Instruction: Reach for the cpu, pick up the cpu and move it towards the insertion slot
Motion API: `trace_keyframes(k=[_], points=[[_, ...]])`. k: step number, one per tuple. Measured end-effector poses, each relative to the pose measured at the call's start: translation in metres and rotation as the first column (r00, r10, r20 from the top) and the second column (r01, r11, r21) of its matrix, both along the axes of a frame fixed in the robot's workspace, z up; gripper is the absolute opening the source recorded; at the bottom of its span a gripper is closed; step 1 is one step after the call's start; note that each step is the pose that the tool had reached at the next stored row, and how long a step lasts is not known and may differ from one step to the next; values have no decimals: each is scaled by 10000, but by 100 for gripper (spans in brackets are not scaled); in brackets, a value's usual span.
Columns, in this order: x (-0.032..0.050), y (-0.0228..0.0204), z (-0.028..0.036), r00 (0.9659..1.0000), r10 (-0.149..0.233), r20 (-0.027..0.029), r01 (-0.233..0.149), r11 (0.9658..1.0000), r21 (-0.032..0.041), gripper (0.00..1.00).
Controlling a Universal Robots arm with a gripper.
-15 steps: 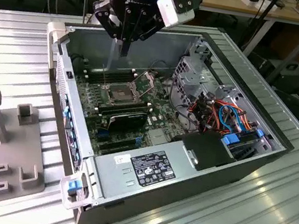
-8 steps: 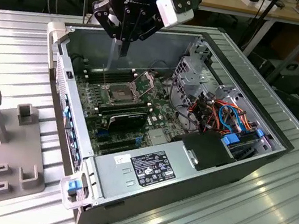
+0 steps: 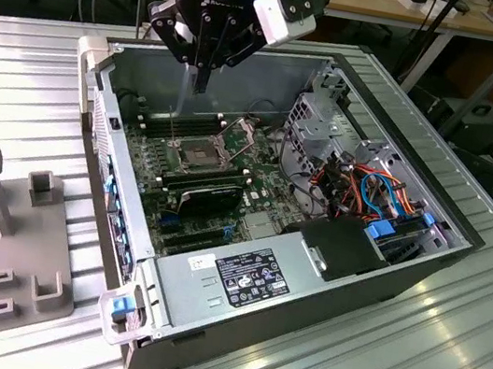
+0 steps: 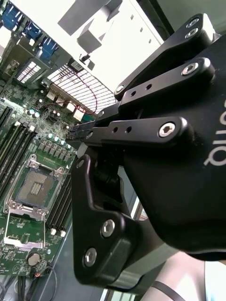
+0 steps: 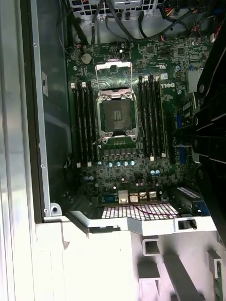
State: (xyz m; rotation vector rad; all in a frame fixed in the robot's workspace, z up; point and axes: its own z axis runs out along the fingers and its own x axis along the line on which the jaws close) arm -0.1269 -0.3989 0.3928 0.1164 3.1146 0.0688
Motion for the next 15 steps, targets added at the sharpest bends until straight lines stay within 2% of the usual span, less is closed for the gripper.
trace_keyframes(k=[9, 15], points=[[-26, 0, -3, 10000, -2, -14, 2, 10000, 0, 11], [-45, 0, -6, 10000, -1, -44, 1, 10000, -1, 11]])
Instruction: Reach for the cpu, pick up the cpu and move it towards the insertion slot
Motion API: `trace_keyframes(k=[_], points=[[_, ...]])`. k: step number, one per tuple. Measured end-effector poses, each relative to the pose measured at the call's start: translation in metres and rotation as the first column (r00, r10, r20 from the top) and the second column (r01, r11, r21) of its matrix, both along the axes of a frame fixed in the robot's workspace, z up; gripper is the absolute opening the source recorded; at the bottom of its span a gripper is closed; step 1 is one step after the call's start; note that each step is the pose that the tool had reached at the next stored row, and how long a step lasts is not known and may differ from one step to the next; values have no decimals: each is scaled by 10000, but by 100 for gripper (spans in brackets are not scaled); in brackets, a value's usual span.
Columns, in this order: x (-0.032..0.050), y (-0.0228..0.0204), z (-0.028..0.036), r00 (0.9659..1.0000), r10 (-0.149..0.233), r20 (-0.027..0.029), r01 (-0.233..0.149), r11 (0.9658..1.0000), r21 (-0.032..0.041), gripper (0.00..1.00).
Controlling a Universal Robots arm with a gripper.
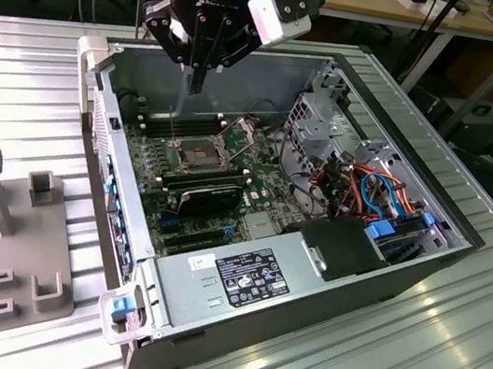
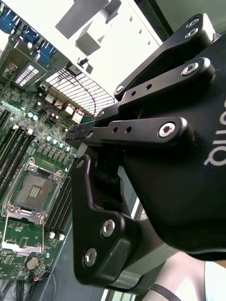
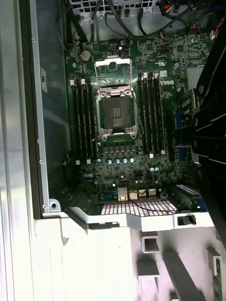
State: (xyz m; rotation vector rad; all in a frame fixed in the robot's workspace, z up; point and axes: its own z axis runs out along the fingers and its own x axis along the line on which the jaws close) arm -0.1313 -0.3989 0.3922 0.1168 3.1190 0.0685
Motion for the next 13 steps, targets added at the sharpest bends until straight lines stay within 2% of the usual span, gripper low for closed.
trace_keyframes(k=[13], points=[[-17, 0, -9, 10000, -1, -59, 1, 10000, 5, 11]])
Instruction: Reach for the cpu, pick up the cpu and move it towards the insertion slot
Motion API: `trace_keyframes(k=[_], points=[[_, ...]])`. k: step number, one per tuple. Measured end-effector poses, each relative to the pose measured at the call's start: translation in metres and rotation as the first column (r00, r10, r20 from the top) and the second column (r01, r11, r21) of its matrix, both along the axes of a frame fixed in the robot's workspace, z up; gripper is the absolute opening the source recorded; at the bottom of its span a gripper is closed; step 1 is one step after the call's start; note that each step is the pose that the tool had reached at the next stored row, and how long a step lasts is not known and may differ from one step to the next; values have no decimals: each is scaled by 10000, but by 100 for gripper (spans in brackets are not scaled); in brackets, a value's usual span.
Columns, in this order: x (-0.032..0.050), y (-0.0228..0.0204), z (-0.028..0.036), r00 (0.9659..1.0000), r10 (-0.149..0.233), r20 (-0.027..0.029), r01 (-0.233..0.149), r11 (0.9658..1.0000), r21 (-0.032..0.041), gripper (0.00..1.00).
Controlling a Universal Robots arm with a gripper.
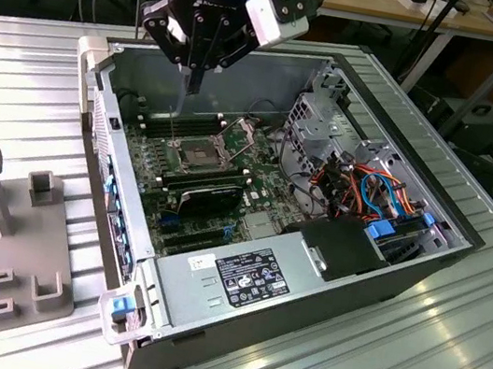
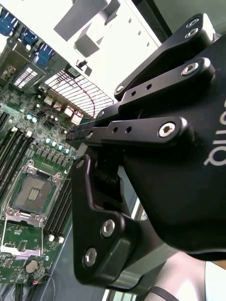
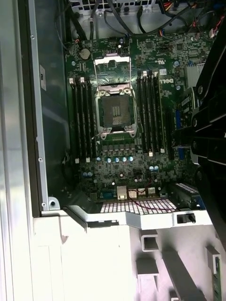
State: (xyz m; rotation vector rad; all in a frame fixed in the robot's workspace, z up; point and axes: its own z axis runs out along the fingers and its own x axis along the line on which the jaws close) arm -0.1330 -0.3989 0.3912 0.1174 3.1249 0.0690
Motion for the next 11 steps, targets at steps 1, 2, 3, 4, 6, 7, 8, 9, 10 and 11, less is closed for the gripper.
trace_keyframes(k=[1, 2, 3, 4, 6, 7, 8, 9, 10, 11], points=[[-2, 0, -1, 10000, 0, -6, 0, 10000, 0, 11], [-3, 0, -1, 10000, 0, -9, 0, 10000, 0, 11], [-5, 0, -3, 10000, 0, -16, 0, 10000, 1, 11], [-7, 0, -4, 10000, 0, -25, 0, 10000, 0, 11], [-9, 0, -6, 10000, 0, -34, 0, 10000, 1, 11], [-11, 0, -7, 10000, 0, -39, 0, 10000, 0, 11], [-12, 0, -7, 10000, 0, -44, 0, 10000, 0, 11], [-13, 0, -8, 10000, 0, -49, 0, 10000, 0, 11], [-14, 0, -9, 10000, 0, -53, 0, 10000, 0, 11], [-14, 0, -10, 10000, 0, -60, 0, 10000, 0, 11]])
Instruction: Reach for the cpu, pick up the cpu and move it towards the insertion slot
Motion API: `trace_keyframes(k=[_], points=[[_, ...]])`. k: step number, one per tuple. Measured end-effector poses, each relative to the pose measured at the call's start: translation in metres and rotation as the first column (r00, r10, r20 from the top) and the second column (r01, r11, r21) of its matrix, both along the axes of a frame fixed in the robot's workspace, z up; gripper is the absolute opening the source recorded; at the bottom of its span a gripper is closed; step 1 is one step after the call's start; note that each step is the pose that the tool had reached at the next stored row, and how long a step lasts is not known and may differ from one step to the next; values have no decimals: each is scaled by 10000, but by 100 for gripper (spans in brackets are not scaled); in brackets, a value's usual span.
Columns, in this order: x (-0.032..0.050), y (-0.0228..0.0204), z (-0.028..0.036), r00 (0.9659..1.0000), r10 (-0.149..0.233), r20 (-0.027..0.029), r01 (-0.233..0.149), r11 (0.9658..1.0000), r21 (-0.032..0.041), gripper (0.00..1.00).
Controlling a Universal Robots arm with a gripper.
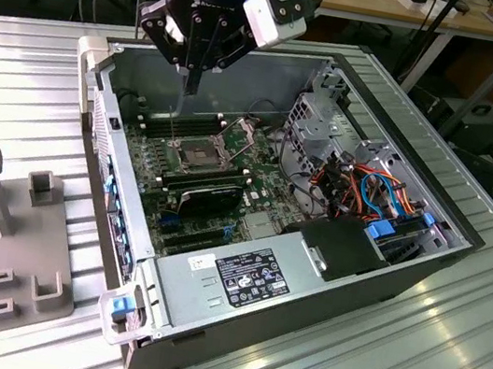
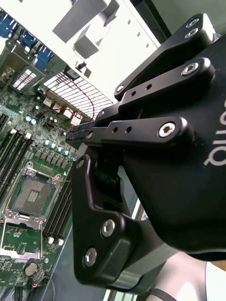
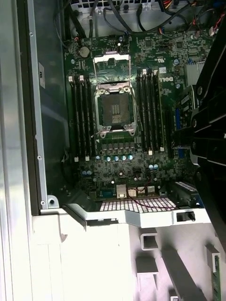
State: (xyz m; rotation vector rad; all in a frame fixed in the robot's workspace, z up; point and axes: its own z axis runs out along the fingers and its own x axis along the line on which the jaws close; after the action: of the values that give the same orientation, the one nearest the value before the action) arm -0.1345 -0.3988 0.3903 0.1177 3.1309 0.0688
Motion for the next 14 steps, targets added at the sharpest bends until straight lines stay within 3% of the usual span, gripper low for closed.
trace_keyframes(k=[14], points=[[-15, 0, -11, 10000, 0, -75, 0, 10000, 1, 11]])
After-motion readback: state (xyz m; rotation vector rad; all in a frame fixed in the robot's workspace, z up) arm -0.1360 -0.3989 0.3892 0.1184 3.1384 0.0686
